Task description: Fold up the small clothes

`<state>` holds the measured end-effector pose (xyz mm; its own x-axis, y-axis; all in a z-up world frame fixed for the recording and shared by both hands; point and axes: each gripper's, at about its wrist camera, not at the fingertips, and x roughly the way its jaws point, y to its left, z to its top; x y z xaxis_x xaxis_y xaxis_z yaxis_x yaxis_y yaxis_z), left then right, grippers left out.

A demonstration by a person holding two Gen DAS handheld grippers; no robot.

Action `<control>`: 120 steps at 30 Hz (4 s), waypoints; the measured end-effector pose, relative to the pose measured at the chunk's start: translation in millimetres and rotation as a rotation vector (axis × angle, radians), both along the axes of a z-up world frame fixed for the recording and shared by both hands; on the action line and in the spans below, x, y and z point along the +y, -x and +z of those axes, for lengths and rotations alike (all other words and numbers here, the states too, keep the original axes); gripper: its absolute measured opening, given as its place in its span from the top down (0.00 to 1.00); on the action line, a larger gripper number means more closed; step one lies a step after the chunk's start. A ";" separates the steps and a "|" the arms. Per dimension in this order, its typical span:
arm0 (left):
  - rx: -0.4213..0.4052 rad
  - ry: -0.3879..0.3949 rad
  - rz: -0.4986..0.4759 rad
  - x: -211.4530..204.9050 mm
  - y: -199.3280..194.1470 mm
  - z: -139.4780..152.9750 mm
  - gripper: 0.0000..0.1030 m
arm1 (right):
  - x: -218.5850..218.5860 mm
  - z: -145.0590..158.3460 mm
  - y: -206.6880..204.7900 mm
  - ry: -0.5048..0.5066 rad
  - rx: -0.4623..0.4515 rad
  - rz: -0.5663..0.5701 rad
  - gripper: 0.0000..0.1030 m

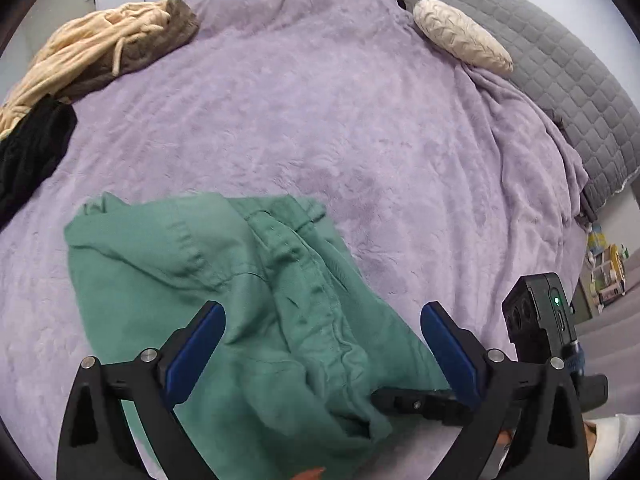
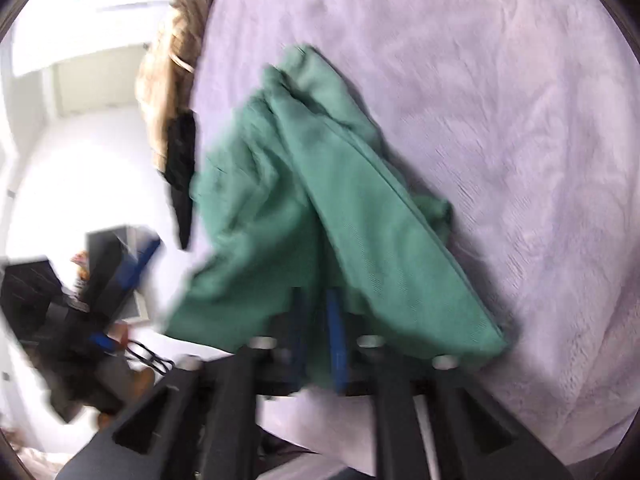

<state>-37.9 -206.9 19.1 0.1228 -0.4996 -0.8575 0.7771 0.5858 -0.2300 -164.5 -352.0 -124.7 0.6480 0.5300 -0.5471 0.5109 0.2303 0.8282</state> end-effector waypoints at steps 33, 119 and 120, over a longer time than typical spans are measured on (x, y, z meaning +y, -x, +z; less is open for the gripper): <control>0.140 -0.281 0.198 102.3 8.2 -105.8 0.04 | -30.7 50.9 -54.8 0.259 0.004 0.147 0.66; 0.121 -0.357 0.387 150.4 -32.2 -58.0 0.04 | -5.7 68.2 -54.8 0.469 0.206 0.389 0.38; 0.134 -0.351 0.394 148.5 -32.4 -59.7 0.04 | 1.3 65.4 -55.3 0.470 0.207 0.388 0.37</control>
